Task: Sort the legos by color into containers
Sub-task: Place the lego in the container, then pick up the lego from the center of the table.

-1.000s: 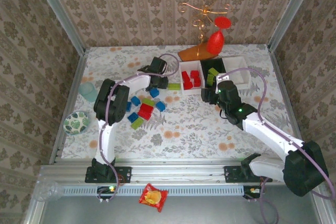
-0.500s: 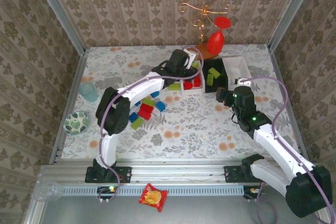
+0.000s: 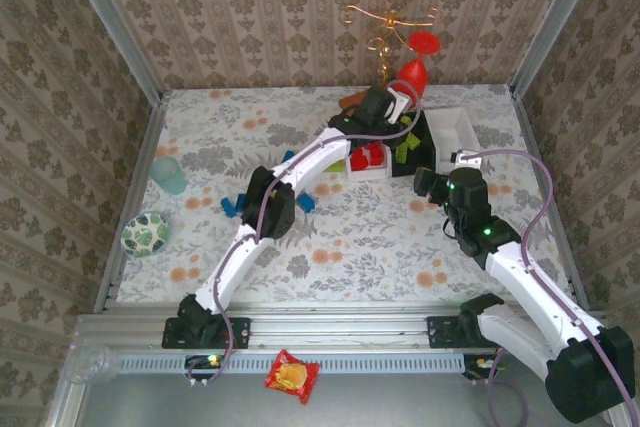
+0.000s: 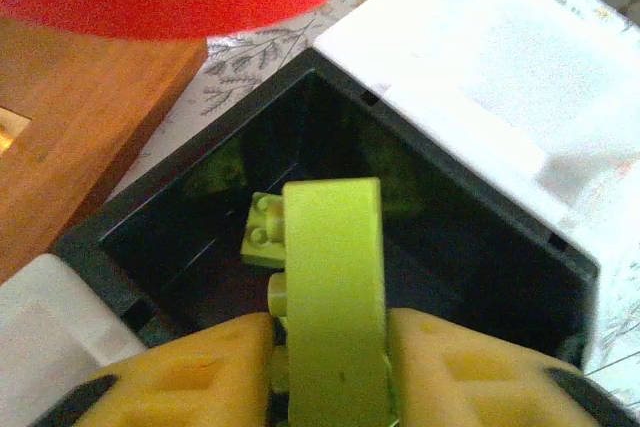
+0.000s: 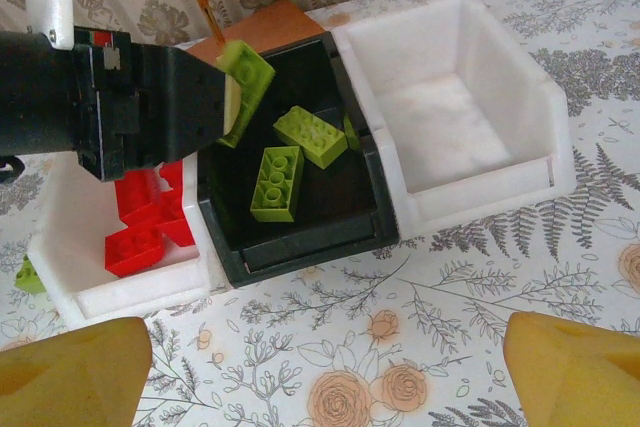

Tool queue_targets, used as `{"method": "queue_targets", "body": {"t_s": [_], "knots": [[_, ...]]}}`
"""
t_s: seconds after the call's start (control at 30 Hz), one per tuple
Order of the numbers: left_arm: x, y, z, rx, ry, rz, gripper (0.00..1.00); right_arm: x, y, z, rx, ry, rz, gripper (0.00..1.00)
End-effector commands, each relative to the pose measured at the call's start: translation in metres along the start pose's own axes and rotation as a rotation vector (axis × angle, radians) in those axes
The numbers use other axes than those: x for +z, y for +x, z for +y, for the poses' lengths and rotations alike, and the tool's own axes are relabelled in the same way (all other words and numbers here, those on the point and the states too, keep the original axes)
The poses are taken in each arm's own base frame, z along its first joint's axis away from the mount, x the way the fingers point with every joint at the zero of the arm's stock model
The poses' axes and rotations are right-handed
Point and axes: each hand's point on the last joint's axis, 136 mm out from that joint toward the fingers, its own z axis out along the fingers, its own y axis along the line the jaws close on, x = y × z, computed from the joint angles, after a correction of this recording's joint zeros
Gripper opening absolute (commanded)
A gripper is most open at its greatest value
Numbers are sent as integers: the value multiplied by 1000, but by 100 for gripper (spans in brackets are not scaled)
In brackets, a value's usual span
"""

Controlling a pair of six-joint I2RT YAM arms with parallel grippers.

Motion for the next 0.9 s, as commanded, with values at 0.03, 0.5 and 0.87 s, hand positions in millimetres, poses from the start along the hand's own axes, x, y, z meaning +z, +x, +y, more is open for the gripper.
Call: {"method": "queue_targets", "body": {"t_s": [0.03,0.5,0.87], "knots": [[-11,-6,-14,30,42,14,56,-2,4,-7,3,25,-5,92],[-160,13,17,0,-100,-42,64,-6,27,51,-130,-144,42,91],[-281,176,99,-330,-320,56,71,17,74,172,-385,-357,152,91]]}}
